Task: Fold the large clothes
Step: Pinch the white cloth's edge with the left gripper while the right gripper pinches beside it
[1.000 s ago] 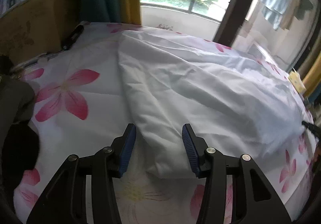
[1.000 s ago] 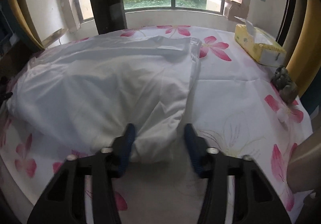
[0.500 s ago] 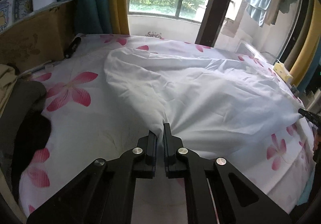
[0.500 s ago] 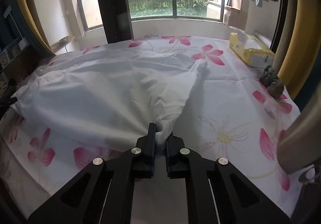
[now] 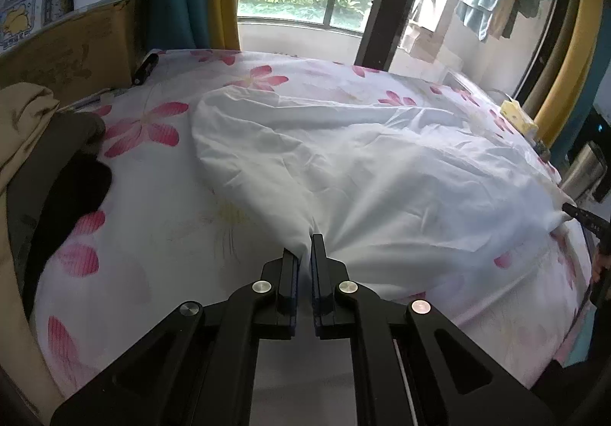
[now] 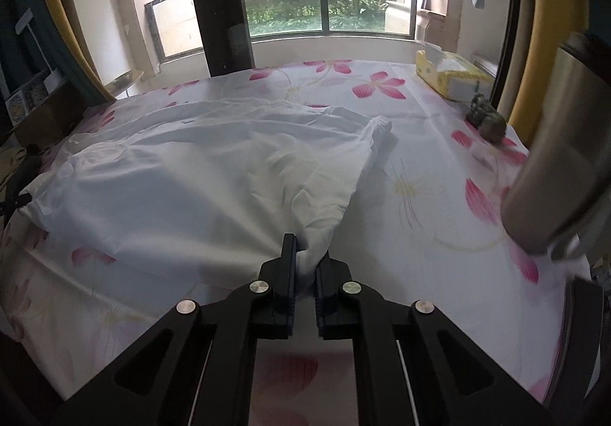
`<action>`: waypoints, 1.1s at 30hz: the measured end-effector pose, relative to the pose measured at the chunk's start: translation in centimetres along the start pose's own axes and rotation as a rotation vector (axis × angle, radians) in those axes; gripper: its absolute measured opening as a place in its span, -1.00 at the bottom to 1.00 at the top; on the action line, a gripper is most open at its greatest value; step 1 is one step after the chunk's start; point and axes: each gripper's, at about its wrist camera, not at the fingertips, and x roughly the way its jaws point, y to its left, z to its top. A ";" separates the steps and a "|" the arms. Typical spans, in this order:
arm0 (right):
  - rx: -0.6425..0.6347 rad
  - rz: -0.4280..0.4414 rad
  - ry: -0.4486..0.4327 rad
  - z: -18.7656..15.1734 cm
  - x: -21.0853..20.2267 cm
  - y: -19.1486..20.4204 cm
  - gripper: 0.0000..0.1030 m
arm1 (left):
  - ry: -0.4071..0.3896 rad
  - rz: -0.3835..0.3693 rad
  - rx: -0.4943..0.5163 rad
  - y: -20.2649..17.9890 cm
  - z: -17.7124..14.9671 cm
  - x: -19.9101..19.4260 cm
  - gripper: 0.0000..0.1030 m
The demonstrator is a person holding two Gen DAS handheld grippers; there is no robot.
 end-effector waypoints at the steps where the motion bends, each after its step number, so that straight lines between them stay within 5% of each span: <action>1: 0.002 -0.001 -0.001 -0.5 -0.3 0.1 -0.85 | 0.001 -0.001 0.004 -0.1 -0.3 -0.3 -0.88; 18: 0.063 0.016 0.051 -5.3 -2.2 -0.9 -0.85 | 0.096 -0.047 -0.013 0.1 -4.5 -1.2 -0.87; 21: 0.089 0.025 0.054 -5.3 -2.3 -1.3 -0.79 | 0.111 -0.046 -0.016 0.0 -4.0 -1.4 -0.76; 25: 0.085 -0.011 0.046 -4.6 -2.9 -1.6 -0.54 | 0.093 -0.005 0.028 -0.5 -2.5 -2.1 -0.34; 33: 0.068 -0.042 -0.024 -0.8 -3.4 -2.1 -0.32 | 0.046 0.025 0.115 -2.4 2.8 -1.7 -0.31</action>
